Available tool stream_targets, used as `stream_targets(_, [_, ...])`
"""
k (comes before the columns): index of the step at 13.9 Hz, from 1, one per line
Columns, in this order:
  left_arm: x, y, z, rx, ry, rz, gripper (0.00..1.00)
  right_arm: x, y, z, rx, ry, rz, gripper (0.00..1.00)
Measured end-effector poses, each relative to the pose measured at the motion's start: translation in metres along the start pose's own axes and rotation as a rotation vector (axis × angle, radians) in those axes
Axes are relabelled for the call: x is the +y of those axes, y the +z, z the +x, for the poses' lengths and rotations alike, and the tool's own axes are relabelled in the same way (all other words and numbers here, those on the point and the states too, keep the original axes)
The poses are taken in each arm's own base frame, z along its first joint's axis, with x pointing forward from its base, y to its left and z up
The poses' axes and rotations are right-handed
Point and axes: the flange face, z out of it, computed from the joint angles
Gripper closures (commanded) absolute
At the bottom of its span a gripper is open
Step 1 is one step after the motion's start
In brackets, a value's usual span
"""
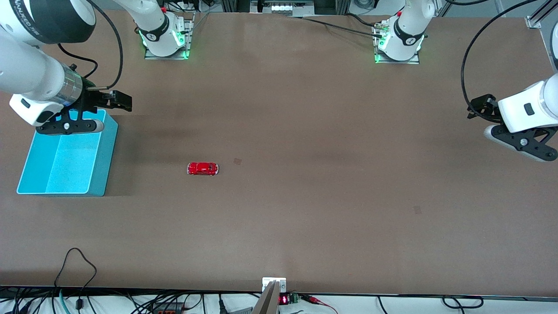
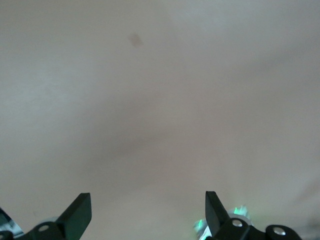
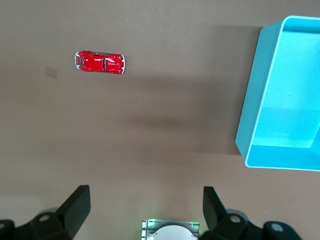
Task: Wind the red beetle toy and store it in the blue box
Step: 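Move the right gripper from the blue box toward the red car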
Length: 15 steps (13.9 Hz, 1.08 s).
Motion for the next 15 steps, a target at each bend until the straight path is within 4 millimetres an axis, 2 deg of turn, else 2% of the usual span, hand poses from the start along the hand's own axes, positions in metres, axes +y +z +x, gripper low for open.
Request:
stream_targets(2, [0.010,-0.007,-0.008,0.103,-0.207,0.008,0.00,-0.004,0.008,0.003,-0.017,-0.008,-0.003,0.00])
stream_targets(4, [0.006,-0.001,-0.028,0.142,-0.308,-0.026,0.00,-0.011,0.018,0.002,-0.037,-0.034,-0.008,0.00])
stream_targets(6, [-0.006,0.005,-0.048,0.143,-0.318,-0.053,0.00,-0.020,0.026,0.003,-0.041,-0.117,-0.010,0.00])
stream_targets(8, [-0.007,0.007,-0.057,0.140,-0.288,-0.056,0.00,-0.027,0.038,0.005,-0.026,-0.251,-0.007,0.00])
stream_targets(12, [-0.006,0.008,-0.058,0.137,-0.288,-0.057,0.00,-0.034,0.077,0.000,-0.009,-0.546,-0.001,0.00])
stream_targets(15, [-0.006,0.008,-0.058,0.136,-0.287,-0.057,0.00,-0.040,0.118,-0.008,0.062,-0.803,-0.027,0.00])
